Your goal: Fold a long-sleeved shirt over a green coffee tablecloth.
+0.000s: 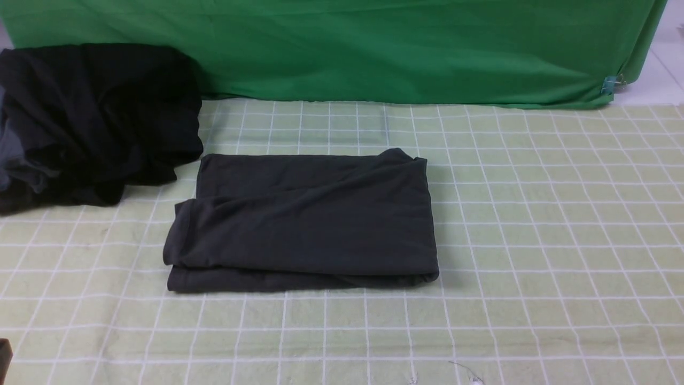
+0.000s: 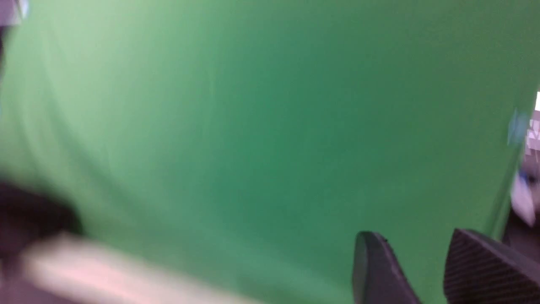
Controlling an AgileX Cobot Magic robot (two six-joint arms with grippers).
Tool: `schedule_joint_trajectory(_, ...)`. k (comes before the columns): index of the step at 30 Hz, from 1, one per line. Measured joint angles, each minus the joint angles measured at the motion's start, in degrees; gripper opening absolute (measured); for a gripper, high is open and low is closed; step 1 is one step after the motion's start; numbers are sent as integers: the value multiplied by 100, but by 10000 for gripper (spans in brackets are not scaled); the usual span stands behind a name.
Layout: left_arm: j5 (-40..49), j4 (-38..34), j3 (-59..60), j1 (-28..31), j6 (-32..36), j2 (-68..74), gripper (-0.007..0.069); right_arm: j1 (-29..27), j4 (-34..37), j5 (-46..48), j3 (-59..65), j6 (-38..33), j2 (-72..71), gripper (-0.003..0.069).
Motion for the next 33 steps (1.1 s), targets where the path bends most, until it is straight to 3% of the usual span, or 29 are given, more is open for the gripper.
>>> schedule_joint_trajectory(4,0,0,0,0,0,0,2,-925,-5,1174,398,-47,-232,239)
schedule_joint_trajectory(9,0,-6,0,0,0,0,2,-1603,-11,1255,1389,-114,-918,240)
schedule_joint_trajectory(13,-2,-6,0,0,0,0,2,-1665,-37,1521,2233,73,-1636,241)
schedule_joint_trajectory(28,2,-6,0,0,-34,-9,3,-1693,-168,1634,2296,615,-1733,242)
schedule_joint_trajectory(33,2,34,0,0,-39,-9,3,-1693,-509,1634,2296,1001,-1733,242)
